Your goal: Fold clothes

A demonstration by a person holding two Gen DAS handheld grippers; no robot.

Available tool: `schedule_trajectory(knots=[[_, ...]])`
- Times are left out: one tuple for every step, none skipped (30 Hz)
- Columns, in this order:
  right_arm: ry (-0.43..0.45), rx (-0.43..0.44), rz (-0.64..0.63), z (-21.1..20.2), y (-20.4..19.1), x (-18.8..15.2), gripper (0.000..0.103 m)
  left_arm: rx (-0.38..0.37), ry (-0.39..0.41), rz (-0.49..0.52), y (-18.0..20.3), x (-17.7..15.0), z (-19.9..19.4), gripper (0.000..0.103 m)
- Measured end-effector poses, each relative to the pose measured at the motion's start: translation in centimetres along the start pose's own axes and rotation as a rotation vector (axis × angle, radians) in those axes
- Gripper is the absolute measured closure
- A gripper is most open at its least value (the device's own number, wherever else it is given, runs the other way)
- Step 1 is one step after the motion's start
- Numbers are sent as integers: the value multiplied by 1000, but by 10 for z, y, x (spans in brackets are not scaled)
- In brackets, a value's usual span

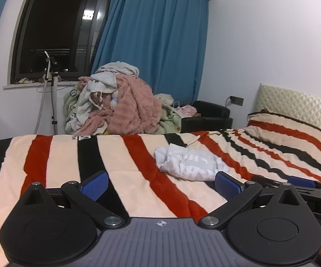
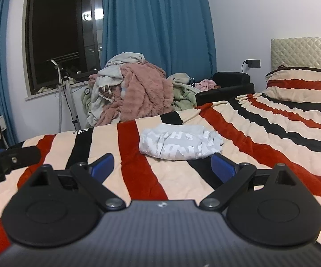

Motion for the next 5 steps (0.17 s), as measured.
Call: schedule_trajectory(knots=[[-1, 0, -2, 0, 0, 0, 8, 1, 1, 0, 0, -1, 0, 0], [-2, 0, -4, 0, -1, 0, 8, 4, 2, 2, 0, -1, 0, 0], [-3, 0, -7, 0, -1, 0, 8, 8, 3, 4, -1, -1, 0, 0], [-4, 1, -10, 0, -2, 0, 8, 10, 2, 6, -1, -2, 0, 0], [-4, 3, -12, 0, -3, 0, 7, 10, 2, 6, -1, -2, 0, 0]])
Point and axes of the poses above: each gripper's, at about its wrist camera, not at the fingertips, and z roughly the way its jaws point, y to its right, x to its top, the point moved 8 cm from there along z, roughly the way its jaws point, and after that the axes turned 2 degrees about -z, right-handed, at the moved point
